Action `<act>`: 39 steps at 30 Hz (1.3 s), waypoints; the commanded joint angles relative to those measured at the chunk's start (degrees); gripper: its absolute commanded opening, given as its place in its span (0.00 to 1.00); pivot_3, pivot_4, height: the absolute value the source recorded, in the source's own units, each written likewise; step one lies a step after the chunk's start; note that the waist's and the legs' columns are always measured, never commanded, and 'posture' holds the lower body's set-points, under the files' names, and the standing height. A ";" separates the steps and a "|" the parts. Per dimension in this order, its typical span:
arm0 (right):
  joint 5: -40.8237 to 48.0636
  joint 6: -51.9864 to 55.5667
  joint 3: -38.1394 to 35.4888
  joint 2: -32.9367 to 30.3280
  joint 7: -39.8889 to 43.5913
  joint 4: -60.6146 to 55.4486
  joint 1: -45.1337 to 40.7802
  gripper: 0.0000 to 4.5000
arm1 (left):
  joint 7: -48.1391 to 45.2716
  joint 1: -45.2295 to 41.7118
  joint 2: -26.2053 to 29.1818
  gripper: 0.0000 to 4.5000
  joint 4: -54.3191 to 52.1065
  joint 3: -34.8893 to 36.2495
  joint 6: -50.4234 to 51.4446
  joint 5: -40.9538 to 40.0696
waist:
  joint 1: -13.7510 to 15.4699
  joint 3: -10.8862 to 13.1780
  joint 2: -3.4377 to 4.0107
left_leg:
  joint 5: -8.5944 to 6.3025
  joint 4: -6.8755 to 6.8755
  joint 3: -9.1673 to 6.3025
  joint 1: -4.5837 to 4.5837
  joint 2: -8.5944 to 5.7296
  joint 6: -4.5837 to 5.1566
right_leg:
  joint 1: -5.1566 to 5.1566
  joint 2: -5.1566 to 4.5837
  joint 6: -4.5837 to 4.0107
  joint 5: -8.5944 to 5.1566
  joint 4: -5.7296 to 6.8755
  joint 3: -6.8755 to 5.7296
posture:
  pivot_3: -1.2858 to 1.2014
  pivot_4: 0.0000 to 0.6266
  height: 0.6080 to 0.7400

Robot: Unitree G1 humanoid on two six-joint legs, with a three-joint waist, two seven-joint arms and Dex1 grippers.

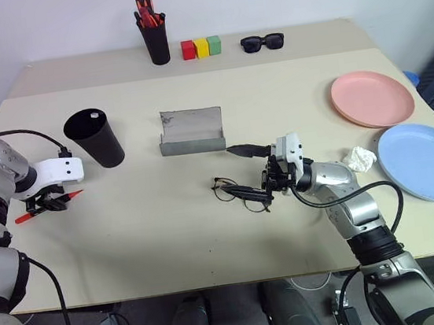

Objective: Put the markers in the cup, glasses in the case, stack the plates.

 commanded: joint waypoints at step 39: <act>-4.25 -16.29 -3.09 -0.41 6.92 23.68 -15.36 1.00 | 53.69 6.15 -35.51 0.01 -63.25 52.15 40.14 -53.76 | 0.14 0.10 -0.18 | 0.15 0.20 -0.13 0.04 0.01 -0.26 | 0.03 -0.01 -0.09 0.08 0.18 0.00 | 0.52 0.24 1.00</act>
